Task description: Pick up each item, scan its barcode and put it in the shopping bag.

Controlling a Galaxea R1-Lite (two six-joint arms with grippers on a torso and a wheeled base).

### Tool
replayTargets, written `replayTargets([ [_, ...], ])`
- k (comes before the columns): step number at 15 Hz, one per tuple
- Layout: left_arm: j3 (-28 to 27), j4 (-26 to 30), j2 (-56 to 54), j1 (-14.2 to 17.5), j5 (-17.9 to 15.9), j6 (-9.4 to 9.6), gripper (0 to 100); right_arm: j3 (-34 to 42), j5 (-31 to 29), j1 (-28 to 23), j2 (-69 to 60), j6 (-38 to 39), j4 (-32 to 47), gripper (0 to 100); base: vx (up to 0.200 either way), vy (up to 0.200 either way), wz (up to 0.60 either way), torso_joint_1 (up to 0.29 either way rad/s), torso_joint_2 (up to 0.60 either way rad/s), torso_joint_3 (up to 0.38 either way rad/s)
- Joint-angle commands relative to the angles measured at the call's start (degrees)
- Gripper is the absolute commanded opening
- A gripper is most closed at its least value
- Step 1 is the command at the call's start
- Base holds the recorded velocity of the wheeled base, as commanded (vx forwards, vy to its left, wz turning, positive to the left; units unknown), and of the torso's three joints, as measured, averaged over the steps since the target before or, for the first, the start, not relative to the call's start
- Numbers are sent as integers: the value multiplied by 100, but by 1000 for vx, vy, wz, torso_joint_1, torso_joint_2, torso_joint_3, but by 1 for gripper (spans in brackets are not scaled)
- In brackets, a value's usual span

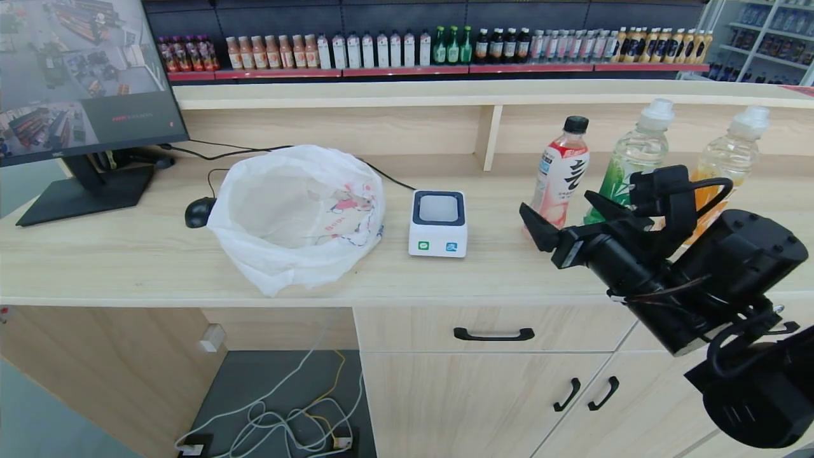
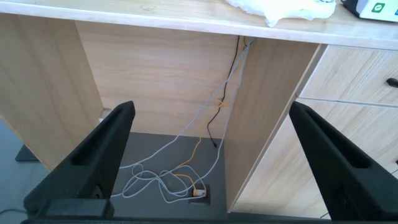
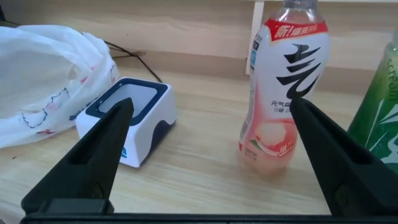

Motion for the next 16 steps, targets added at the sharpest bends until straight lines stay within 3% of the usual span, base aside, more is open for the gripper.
replayTargets([
  [1,5,-1,0,1,2,-4,100,-207,-4,-143,435,9,-8,100,0,0,0,0,0,0],
  [5,-4,-1,0,1,2,-4,100,-365,-4,-591,681,80,-26,100,0,0,0,0,0,0],
  [16,-4,-1,0,1,2,-4,100,-1499,-4,-758,1428,141,1,100,0,0,0,0,0,0],
])
